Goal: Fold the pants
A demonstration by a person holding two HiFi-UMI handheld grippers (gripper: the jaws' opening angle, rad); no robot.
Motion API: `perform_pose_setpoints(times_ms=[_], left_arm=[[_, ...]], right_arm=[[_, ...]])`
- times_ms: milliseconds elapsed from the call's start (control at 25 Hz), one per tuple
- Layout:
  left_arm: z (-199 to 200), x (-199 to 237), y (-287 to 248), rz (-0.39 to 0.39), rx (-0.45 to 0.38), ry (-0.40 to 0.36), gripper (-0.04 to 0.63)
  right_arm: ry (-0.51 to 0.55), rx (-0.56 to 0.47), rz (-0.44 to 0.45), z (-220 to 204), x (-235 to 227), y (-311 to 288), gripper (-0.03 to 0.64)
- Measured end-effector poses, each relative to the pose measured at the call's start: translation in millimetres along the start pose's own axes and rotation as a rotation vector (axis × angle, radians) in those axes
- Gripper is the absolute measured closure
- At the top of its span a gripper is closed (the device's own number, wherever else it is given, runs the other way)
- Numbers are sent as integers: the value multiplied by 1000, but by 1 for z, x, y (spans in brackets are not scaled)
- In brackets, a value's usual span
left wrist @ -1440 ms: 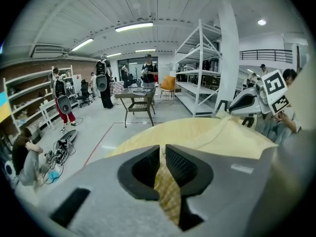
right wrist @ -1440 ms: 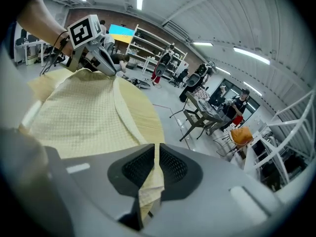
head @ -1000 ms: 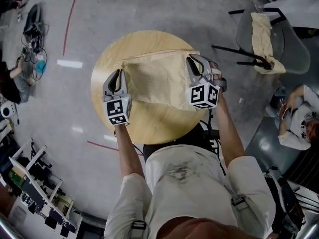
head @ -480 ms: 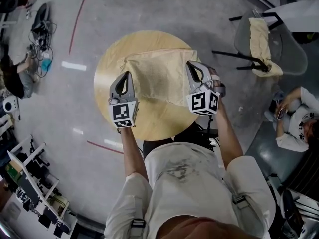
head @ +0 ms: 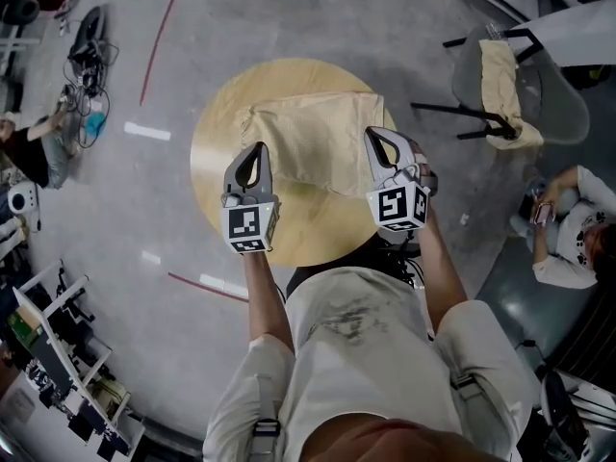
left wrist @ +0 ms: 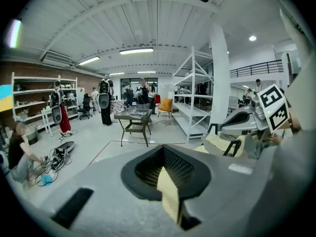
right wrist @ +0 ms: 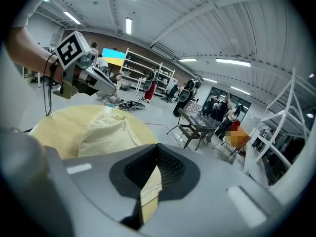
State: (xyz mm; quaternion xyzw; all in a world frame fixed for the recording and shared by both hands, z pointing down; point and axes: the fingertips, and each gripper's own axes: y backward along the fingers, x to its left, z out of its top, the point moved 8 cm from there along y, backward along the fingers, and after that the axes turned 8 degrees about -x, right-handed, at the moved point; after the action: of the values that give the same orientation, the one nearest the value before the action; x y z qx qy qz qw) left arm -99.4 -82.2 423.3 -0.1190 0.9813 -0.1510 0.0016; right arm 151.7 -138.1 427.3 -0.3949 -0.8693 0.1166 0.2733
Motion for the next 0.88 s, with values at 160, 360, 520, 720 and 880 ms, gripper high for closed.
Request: perform_pose_setpoints(times_ms=[160,360,520,720,880], left_arm=[[4,-1,18,-3,-33,14,588],[14,2,49,-2,-66,32,588],[19,-4,79,-1,-90,62,588],[24,-31,94,-35,-115,54,588],[28,-36,120,-54,-143,55,588]], right_arm=[[-21,-23,-10,14,12,11,609],[-44,-42,-27,39,28,30,609],[-65,-57,-56,55,40,55,609],[-72,-65,-80,54,45,86,609],[-61,-56,-91,65,69,106,609]])
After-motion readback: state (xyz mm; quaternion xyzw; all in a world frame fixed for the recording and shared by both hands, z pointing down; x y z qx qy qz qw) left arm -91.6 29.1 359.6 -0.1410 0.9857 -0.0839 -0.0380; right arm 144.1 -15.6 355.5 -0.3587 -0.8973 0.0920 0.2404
